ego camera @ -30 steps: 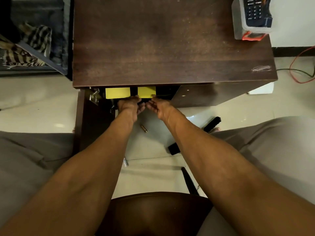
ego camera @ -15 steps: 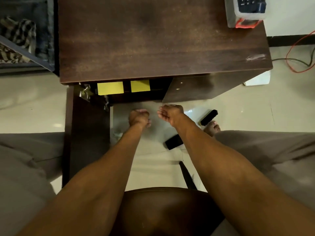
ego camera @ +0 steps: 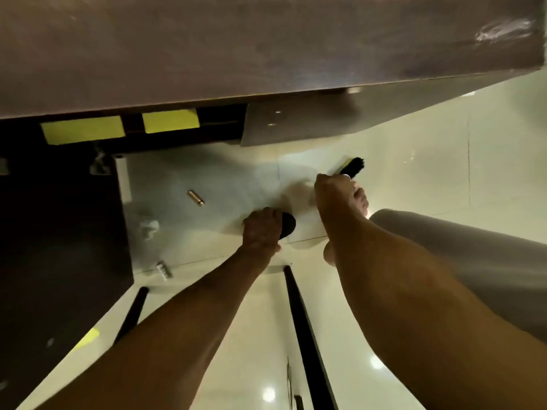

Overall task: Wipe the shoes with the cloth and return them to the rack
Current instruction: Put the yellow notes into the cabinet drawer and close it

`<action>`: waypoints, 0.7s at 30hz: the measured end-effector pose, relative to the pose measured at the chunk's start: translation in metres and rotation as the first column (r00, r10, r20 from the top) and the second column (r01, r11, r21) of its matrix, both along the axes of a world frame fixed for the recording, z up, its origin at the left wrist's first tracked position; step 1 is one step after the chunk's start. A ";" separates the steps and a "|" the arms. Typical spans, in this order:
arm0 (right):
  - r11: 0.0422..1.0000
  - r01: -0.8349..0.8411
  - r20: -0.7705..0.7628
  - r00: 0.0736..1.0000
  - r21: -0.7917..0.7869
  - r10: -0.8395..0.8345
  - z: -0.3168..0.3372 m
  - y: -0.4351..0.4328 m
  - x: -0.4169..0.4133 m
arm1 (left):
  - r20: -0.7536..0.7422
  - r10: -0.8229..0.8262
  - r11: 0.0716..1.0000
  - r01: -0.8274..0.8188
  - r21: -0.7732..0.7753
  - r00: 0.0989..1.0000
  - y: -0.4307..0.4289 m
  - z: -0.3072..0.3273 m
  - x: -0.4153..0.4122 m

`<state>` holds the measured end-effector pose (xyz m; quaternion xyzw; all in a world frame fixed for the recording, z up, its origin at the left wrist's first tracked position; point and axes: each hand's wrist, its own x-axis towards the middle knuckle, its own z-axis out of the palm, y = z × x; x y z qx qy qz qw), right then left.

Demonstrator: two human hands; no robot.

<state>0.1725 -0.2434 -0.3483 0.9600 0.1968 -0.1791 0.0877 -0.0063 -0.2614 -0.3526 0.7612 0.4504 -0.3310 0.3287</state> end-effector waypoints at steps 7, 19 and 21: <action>0.951 0.310 -0.215 0.928 -0.007 -0.304 -0.026 0.035 0.021 | -0.049 -0.161 0.969 0.168 0.182 0.986 -0.003 -0.034 -0.001; 0.987 0.103 -0.243 0.961 -0.120 -0.130 -0.028 0.018 -0.005 | 0.136 0.262 0.962 -0.269 0.036 0.955 0.027 -0.011 -0.056; 0.993 0.117 -0.359 0.926 -0.012 -0.114 -0.017 0.040 -0.033 | 0.175 0.377 0.922 -0.386 0.021 0.910 0.029 0.001 -0.065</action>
